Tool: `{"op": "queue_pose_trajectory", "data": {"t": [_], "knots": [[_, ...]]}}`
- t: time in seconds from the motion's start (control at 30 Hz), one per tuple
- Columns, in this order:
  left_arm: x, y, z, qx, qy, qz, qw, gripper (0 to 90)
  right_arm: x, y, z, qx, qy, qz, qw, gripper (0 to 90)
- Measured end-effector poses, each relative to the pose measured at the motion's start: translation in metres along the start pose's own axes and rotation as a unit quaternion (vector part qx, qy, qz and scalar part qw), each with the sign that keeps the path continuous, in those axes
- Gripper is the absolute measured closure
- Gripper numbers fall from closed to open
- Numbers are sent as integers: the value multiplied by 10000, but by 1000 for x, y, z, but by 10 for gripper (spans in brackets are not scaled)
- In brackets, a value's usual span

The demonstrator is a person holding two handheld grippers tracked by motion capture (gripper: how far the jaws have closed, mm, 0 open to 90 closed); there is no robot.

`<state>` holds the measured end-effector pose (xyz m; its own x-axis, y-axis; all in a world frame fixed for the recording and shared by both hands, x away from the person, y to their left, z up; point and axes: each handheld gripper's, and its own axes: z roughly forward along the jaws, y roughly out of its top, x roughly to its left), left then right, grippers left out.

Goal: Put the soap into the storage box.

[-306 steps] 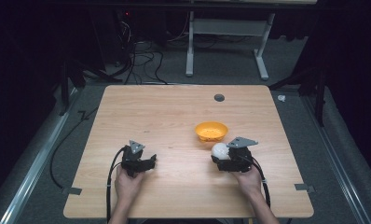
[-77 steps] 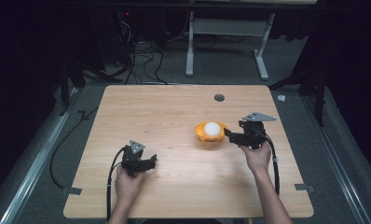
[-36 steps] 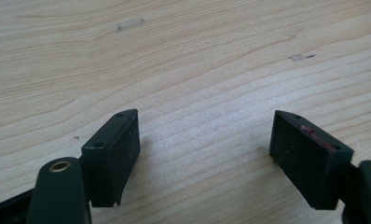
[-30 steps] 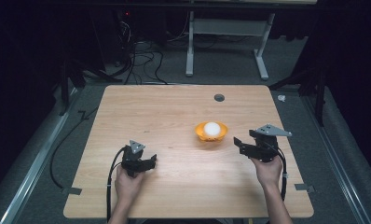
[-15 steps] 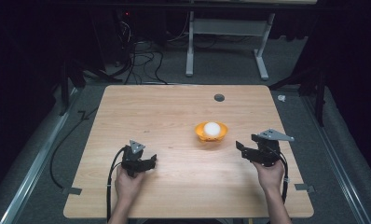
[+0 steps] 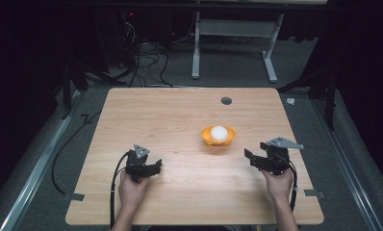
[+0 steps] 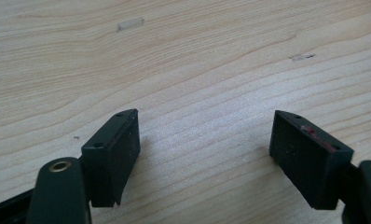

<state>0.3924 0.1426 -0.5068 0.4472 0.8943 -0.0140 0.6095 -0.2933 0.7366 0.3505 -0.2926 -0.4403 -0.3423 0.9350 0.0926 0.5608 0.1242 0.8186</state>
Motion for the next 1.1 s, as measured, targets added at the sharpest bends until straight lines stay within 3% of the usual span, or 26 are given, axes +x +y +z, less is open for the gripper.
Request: {"op": "queue_pose_trajectory", "data": {"t": [1.1], "knots": [[0,0,0,-6,-3,-1,10000,249,7,-22,27,469,45,13,9989,287]]}}
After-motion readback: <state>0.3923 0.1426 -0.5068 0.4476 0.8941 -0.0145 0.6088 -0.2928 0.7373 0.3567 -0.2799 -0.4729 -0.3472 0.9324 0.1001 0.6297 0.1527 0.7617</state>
